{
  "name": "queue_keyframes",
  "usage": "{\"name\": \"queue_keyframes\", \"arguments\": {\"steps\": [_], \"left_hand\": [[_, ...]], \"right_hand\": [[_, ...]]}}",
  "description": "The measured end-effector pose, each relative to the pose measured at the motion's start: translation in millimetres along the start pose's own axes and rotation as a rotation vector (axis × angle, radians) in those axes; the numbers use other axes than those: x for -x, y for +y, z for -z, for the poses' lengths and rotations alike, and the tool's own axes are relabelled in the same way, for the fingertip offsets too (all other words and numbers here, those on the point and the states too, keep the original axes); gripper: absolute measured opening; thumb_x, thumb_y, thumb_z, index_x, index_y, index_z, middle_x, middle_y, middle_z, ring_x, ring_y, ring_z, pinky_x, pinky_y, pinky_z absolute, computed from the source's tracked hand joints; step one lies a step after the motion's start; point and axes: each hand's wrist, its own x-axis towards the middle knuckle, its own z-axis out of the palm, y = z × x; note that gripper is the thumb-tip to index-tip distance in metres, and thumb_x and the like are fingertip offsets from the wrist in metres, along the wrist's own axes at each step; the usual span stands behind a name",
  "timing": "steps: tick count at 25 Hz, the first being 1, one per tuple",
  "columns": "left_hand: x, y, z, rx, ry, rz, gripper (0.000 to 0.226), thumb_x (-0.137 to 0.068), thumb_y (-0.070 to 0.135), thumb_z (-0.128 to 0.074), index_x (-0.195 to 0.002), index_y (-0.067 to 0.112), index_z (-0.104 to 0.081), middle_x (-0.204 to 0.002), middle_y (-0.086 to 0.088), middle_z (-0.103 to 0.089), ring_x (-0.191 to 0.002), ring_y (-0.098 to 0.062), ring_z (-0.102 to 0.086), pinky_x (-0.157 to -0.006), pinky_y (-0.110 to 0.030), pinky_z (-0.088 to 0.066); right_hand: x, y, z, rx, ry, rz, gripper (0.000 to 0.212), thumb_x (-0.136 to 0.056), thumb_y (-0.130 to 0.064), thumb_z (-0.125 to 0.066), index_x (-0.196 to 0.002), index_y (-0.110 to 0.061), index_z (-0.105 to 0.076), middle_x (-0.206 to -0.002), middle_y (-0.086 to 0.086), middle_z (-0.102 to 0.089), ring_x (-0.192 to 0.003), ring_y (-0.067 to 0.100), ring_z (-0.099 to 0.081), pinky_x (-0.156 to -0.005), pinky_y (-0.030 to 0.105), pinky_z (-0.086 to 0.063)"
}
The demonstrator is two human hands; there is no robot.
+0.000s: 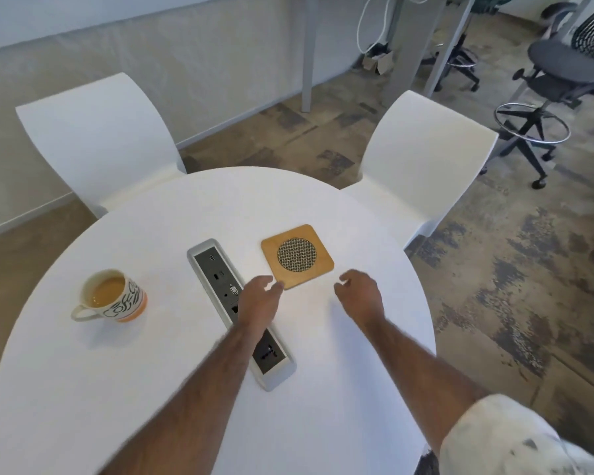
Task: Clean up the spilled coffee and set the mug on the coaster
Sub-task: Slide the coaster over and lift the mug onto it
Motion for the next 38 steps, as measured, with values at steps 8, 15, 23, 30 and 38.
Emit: {"name": "queue_keyframes", "arguments": {"steps": [8,15,23,30,38], "left_hand": [[-59,13,-42,-0.176,0.093,0.151,0.058,-0.095,0.032,-0.06,-0.144,0.003,-0.046,-0.145,-0.016,-0.042,-0.125,-0.033,-0.053,-0.077,-0.035,-0.045],[-82,0,-48,0.123,0.178,0.211,0.039,-0.09,0.003,-0.05,-0.128,0.004,-0.06,-0.139,-0.015,-0.058,-0.101,-0.028,-0.065,-0.074,-0.036,-0.053],[-17,-12,1,0.143,0.306,-0.006,0.042,-0.089,0.003,-0.057,-0.123,0.027,-0.066,-0.102,-0.006,-0.065,-0.081,-0.015,-0.061,-0.048,-0.008,-0.04],[73,-100,104,0.195,0.505,0.118,0.039,-0.084,0.007,-0.062,-0.119,0.021,-0.07,-0.083,0.005,-0.068,-0.085,-0.022,-0.068,-0.077,-0.038,-0.056],[99,-180,158,0.148,0.616,0.214,0.041,-0.085,0.005,-0.061,-0.121,0.023,-0.067,-0.097,-0.003,-0.066,-0.093,-0.022,-0.065,-0.075,-0.031,-0.05]], "right_hand": [[-87,-27,-9,0.122,-0.153,0.079,0.047,-0.085,-0.026,-0.069,-0.129,-0.011,-0.064,-0.131,0.009,-0.06,-0.123,0.028,-0.057,-0.096,0.04,-0.054],[-92,-35,-20,0.048,-0.164,0.058,0.033,-0.076,-0.019,-0.065,-0.108,-0.008,-0.066,-0.113,0.008,-0.062,-0.101,0.031,-0.066,-0.083,0.043,-0.059],[-19,-47,-21,-0.202,-0.103,-0.004,0.033,-0.075,-0.011,-0.072,-0.108,-0.011,-0.064,-0.081,0.0,-0.069,-0.067,0.016,-0.066,-0.059,0.03,-0.049],[98,-90,-86,-0.149,-0.3,0.199,0.023,-0.078,-0.015,-0.076,-0.097,-0.021,-0.063,-0.083,-0.007,-0.066,-0.071,0.006,-0.063,-0.059,0.021,-0.046],[153,-118,-162,-0.041,-0.434,0.202,0.026,-0.082,-0.018,-0.073,-0.106,-0.019,-0.063,-0.081,-0.004,-0.064,-0.063,0.01,-0.06,-0.058,0.029,-0.046]]}}
